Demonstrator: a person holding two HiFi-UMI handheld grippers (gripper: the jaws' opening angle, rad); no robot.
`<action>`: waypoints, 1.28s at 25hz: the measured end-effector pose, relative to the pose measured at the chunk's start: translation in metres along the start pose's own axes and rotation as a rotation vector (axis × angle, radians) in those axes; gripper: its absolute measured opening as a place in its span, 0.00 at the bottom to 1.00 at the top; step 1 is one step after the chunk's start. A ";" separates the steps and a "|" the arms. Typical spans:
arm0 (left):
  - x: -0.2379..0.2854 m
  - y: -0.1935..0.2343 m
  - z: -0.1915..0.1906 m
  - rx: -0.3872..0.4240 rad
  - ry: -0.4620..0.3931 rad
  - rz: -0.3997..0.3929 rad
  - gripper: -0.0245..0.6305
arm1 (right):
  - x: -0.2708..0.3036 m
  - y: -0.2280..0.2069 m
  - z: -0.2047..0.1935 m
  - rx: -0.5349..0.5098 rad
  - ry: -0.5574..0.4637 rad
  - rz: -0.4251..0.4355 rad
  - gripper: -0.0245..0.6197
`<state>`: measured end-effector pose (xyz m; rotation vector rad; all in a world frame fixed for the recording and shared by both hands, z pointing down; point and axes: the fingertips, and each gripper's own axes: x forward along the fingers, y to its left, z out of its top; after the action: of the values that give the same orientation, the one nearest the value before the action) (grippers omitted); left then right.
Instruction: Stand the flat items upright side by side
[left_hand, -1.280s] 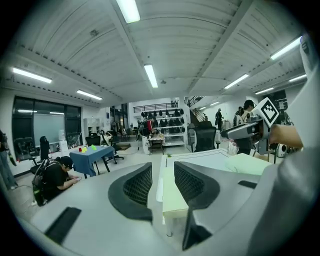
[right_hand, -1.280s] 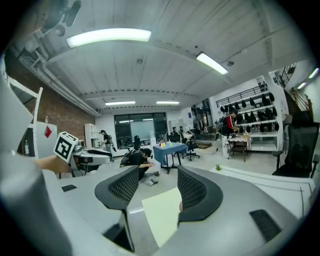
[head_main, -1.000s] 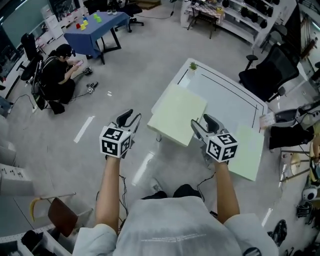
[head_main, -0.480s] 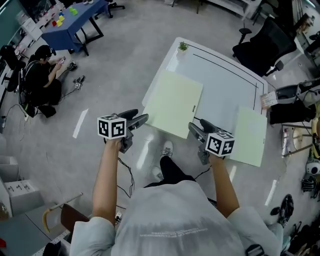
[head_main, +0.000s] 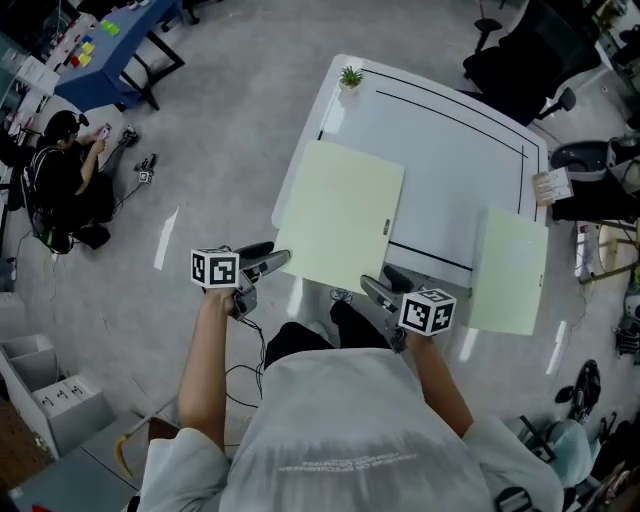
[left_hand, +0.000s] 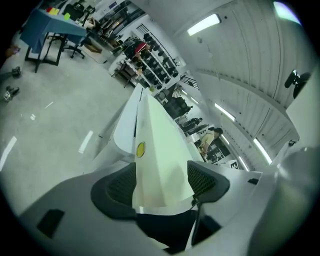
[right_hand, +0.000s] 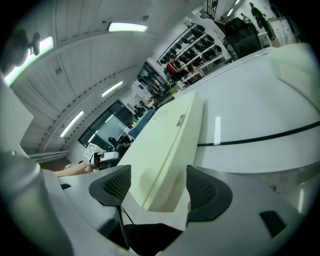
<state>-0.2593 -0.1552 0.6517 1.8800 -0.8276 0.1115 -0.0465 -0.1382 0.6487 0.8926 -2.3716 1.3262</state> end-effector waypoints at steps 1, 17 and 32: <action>0.003 0.003 -0.001 -0.013 0.007 -0.019 0.53 | 0.004 -0.001 -0.002 0.011 0.012 0.005 0.58; 0.025 0.010 -0.012 -0.104 0.144 -0.409 0.56 | 0.025 -0.006 -0.004 0.034 0.006 -0.110 0.59; 0.014 -0.012 -0.021 0.005 0.221 -0.382 0.56 | 0.016 0.005 -0.003 -0.120 0.055 -0.137 0.59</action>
<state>-0.2356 -0.1414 0.6580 1.9554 -0.3105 0.0809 -0.0623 -0.1399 0.6555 0.9520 -2.2771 1.1301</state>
